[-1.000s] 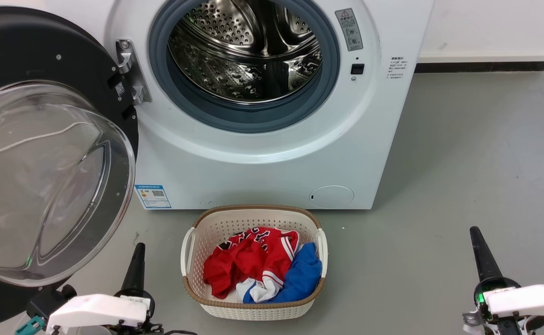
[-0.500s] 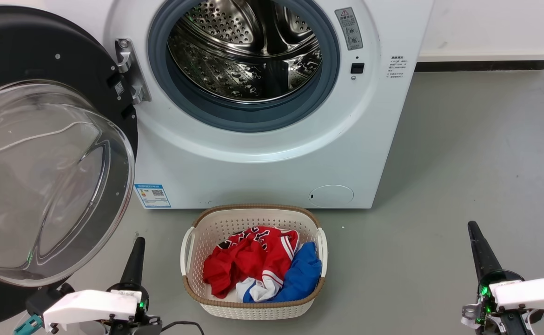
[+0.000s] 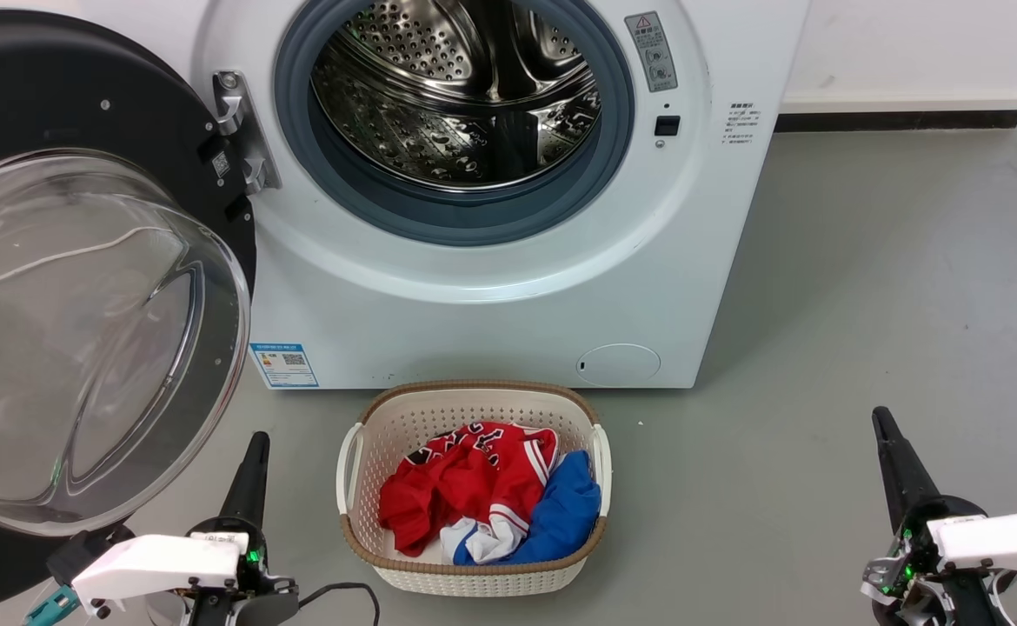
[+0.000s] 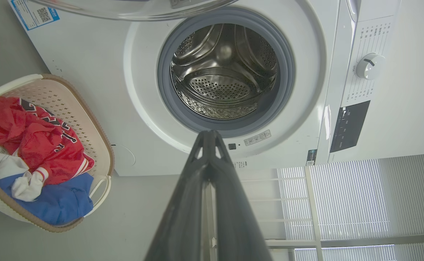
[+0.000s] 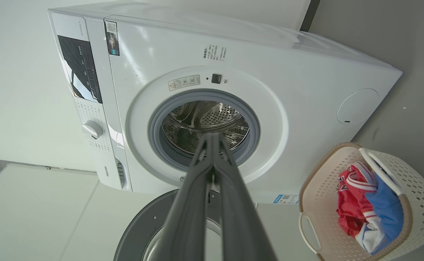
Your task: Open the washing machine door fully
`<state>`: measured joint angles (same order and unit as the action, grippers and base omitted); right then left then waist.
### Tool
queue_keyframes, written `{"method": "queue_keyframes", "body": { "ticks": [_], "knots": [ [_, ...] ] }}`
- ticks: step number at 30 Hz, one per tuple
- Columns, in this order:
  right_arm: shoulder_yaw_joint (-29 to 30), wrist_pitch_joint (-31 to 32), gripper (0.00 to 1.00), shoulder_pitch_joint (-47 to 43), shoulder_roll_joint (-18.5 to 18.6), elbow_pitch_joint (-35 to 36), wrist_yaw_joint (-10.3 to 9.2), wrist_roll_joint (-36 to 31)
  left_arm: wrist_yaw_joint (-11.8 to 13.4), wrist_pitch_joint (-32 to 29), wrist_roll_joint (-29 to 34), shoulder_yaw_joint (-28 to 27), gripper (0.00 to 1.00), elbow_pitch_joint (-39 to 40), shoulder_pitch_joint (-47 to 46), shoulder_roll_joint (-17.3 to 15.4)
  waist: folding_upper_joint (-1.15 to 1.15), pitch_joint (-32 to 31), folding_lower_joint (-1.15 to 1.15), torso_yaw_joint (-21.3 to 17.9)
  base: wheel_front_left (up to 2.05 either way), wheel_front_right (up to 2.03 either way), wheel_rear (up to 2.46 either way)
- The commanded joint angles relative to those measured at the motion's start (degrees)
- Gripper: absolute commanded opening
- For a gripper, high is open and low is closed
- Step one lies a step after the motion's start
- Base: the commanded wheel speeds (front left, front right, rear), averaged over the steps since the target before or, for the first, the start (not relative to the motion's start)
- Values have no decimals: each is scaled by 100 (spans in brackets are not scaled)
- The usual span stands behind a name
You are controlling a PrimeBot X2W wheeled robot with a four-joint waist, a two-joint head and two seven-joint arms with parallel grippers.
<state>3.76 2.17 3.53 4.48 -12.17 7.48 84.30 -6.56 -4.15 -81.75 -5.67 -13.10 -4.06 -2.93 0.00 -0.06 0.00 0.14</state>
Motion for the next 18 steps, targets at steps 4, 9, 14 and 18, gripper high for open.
{"method": "queue_keyframes", "body": {
  "ticks": [4,9,14,18],
  "knots": [
    [27,84,0,166,5,-38,2,263,-52,-67,-275,-28,0,-21,-144,7,0,5,0,-3,0,0,0],
    [41,141,0,191,-2,-81,2,477,-66,-126,-503,-52,0,-48,-168,8,0,10,0,-6,0,0,0],
    [57,200,0,243,-9,-127,2,669,-84,-178,-729,-70,0,-69,-208,8,0,15,0,-9,0,0,0],
    [67,242,0,269,-13,-150,2,791,-94,-208,-853,-85,0,-83,-233,9,0,18,0,-11,0,0,0]
  ]
}}
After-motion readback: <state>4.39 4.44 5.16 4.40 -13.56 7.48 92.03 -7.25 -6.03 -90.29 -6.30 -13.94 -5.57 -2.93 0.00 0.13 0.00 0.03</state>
